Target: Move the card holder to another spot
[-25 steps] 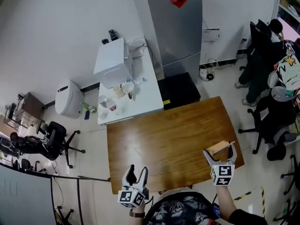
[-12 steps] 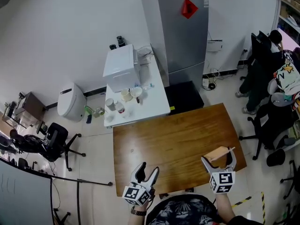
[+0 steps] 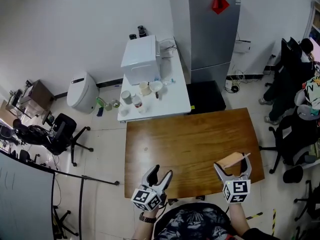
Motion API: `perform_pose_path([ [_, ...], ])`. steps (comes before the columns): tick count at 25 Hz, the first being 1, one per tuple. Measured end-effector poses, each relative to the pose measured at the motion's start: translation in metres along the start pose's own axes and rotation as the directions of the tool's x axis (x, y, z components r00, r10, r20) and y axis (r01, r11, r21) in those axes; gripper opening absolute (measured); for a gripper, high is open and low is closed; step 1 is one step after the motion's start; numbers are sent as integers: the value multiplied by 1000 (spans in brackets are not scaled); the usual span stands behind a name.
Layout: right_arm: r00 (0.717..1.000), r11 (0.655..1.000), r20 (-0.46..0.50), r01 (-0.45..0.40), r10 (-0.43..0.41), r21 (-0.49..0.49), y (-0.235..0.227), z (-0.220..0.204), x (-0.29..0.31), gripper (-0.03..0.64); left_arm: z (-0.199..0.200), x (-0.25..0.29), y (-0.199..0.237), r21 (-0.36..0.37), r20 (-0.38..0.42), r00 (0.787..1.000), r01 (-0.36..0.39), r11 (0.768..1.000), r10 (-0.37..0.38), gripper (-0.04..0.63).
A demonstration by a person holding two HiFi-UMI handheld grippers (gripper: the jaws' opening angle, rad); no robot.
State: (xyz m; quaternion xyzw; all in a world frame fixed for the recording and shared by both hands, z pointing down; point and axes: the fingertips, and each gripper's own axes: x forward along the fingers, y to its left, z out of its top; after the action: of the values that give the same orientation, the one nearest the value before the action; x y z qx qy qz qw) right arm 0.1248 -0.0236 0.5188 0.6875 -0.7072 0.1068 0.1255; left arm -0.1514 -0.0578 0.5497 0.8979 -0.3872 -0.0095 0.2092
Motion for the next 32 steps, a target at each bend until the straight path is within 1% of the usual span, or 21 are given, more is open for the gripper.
perform_pose_path([
  [3,998,998,-7,-65,65,-23,15,-4,11,555,0,-8,9,-14,20,999,-46,999,46,279],
  [5,988,988,-31,-150,149,-42,37,-15,25,555,-2,-19,16,-29,28,995,-93,995,94,279],
  [6,978,978,-44,-204,202,-44,52,-22,33,554,-3,-27,20,-37,30,992,-118,992,119,279],
  [8,946,947,-63,-320,317,-37,93,-36,54,555,-6,-47,30,-52,31,984,-172,984,174,279],
  [11,875,876,-100,-480,474,-42,169,-65,93,554,-17,-86,50,-72,7,963,-267,961,268,278],
  [13,828,827,-121,-557,547,-71,221,-93,125,554,-26,-117,62,-85,-19,940,-341,936,340,278],
  [14,810,807,-126,-584,573,-86,244,-109,144,554,-29,-133,67,-93,-28,925,-380,920,379,278],
  [16,784,780,-163,-618,599,-104,285,-145,184,554,-30,-163,77,-106,-32,890,-456,884,455,278],
  [18,763,765,-256,-634,594,-114,317,-186,220,554,-29,-189,83,-112,-29,852,-522,846,522,278],
  [20,753,768,-348,-628,558,-126,333,-226,247,554,-31,-208,84,-125,-35,823,-566,815,567,278],
  [21,755,777,-381,-615,533,-131,334,-242,258,554,-34,-213,85,-134,-39,815,-578,805,579,278],
  [23,762,796,-422,-590,492,-137,334,-265,275,554,-37,-218,89,-142,-47,805,-592,793,592,278],
  [24,759,797,-432,-589,487,-135,336,-273,280,555,-36,-219,92,-141,-49,802,-596,791,595,276],
  [25,747,791,-440,-599,497,-124,339,-277,281,555,-35,-218,95,-141,-49,802,-595,791,595,276],
  [26,726,780,-449,-618,521,-93,340,-278,279,557,-34,-212,98,-143,-48,808,-588,796,587,276],
  [27,697,768,-458,-639,552,-46,336,-277,274,560,-33,-202,100,-147,-44,819,-572,807,572,276],
  [28,673,759,-459,-651,580,4,329,-275,268,580,-32,-191,103,-148,-37,833,-550,822,552,276],
  [29,666,758,-445,-650,599,47,319,-270,261,580,-30,-180,106,-145,-29,849,-526,838,528,276],
  [30,675,766,-414,-637,610,90,305,-264,251,580,-27,-169,109,-139,-23,865,-500,855,502,276],
  [31,693,776,-370,-614,619,148,287,-255,236,580,-24,-157,111,-131,-19,882,-470,873,472,276],
  [32,713,778,-312,-587,628,227,264,-243,218,580,-21,-143,111,-121,-16,900,-434,893,435,276],
])
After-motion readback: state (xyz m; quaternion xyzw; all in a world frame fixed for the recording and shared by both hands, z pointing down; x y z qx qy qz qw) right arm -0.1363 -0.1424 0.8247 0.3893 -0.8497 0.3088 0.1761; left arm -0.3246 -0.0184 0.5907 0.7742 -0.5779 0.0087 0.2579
